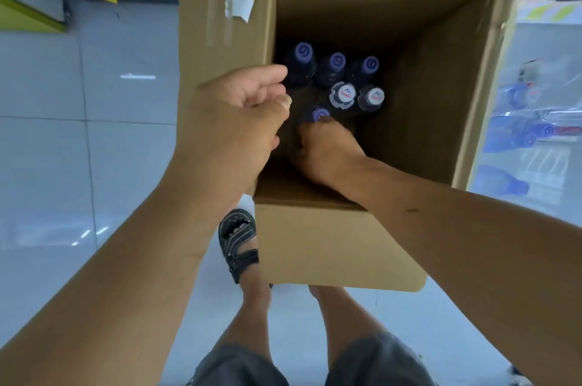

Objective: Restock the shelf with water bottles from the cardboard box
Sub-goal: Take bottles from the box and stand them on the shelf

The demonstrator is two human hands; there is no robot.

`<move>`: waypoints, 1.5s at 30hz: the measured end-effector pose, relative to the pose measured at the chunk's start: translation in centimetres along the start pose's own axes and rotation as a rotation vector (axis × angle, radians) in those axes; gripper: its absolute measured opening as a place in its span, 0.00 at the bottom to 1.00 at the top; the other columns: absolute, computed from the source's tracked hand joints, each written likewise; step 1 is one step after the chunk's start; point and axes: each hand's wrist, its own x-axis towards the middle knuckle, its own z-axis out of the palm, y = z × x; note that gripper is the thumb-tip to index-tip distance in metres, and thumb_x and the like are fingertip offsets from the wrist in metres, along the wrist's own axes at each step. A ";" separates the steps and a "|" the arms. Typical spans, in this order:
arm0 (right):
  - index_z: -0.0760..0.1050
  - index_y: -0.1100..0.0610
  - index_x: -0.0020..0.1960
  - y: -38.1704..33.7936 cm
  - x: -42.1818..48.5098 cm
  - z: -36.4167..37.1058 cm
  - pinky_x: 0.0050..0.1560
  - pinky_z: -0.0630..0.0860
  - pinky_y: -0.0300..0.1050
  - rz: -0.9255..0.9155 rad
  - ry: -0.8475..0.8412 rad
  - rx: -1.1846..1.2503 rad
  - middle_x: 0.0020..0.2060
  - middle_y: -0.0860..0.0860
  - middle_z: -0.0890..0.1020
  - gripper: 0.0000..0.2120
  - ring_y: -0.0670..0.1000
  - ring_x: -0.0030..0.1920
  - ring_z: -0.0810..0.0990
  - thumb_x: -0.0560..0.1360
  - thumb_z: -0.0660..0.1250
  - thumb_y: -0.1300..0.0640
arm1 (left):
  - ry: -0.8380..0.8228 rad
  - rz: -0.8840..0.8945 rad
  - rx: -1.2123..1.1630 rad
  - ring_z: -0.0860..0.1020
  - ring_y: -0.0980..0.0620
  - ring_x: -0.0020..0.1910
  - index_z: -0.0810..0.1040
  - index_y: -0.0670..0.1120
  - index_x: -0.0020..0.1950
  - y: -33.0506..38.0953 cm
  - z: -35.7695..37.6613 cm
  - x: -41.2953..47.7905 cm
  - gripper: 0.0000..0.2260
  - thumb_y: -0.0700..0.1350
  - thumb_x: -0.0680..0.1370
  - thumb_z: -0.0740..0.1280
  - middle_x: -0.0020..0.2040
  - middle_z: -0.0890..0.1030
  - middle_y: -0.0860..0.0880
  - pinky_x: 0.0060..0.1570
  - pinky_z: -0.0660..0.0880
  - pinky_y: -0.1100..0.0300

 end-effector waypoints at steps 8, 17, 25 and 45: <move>0.80 0.53 0.47 -3.9 -16.3 -14.6 0.43 0.73 0.45 -0.167 0.399 0.058 0.42 0.52 0.78 0.08 0.55 0.43 0.76 0.70 0.69 0.51 | -0.245 0.025 0.199 0.74 0.59 0.65 0.75 0.59 0.68 7.2 -1.0 -8.6 0.29 0.31 0.74 0.66 0.65 0.78 0.57 0.57 0.74 0.63; 0.82 0.53 0.48 -12.4 -39.0 -36.5 0.39 0.73 0.41 -0.296 0.609 0.257 0.40 0.49 0.82 0.18 0.50 0.43 0.78 0.65 0.66 0.43 | -0.381 0.392 0.081 0.82 0.61 0.51 0.78 0.56 0.64 27.8 -5.3 -23.8 0.29 0.33 0.68 0.76 0.54 0.84 0.58 0.50 0.79 0.61; 0.81 0.60 0.44 -19.5 -53.6 -49.2 0.33 0.65 0.40 -0.452 1.037 0.374 0.29 0.50 0.75 0.12 0.42 0.30 0.66 0.69 0.70 0.52 | -0.326 0.781 0.033 0.81 0.46 0.58 0.80 0.52 0.57 41.8 -10.8 -34.4 0.22 0.40 0.66 0.78 0.53 0.85 0.51 0.59 0.76 0.44; 0.63 0.33 0.66 -27.9 -62.7 -54.4 0.50 0.77 0.37 -0.708 1.097 0.793 0.53 0.30 0.78 0.33 0.32 0.52 0.77 0.67 0.77 0.41 | -0.312 1.086 -0.023 0.82 0.48 0.55 0.70 0.53 0.71 60.3 -18.3 -47.6 0.33 0.55 0.68 0.76 0.56 0.83 0.50 0.51 0.79 0.51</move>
